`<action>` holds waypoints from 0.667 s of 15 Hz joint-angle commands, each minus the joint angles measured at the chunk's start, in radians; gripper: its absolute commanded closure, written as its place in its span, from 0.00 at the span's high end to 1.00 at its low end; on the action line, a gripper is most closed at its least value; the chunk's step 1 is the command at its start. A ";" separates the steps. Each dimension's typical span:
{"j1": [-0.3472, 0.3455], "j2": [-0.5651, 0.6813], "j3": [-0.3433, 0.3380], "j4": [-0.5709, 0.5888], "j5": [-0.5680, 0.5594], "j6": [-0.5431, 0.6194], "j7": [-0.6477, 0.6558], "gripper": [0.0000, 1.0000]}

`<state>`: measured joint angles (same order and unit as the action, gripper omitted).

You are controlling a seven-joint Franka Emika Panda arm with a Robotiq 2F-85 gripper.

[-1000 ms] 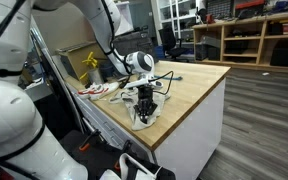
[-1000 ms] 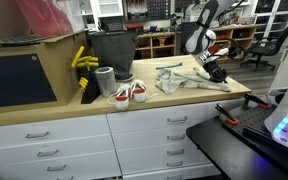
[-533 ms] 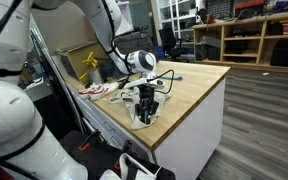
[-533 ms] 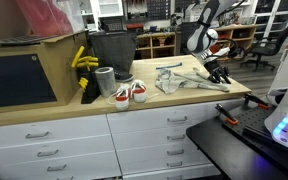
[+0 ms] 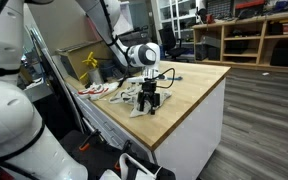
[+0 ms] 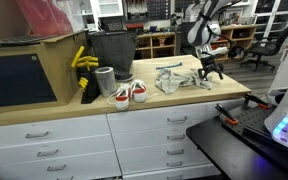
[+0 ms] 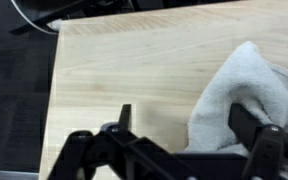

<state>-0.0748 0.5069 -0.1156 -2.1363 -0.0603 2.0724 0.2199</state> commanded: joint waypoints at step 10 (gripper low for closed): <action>0.060 -0.030 -0.016 -0.053 -0.066 0.107 0.038 0.42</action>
<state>-0.0424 0.4836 -0.1164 -2.1627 -0.0848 2.1628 0.2274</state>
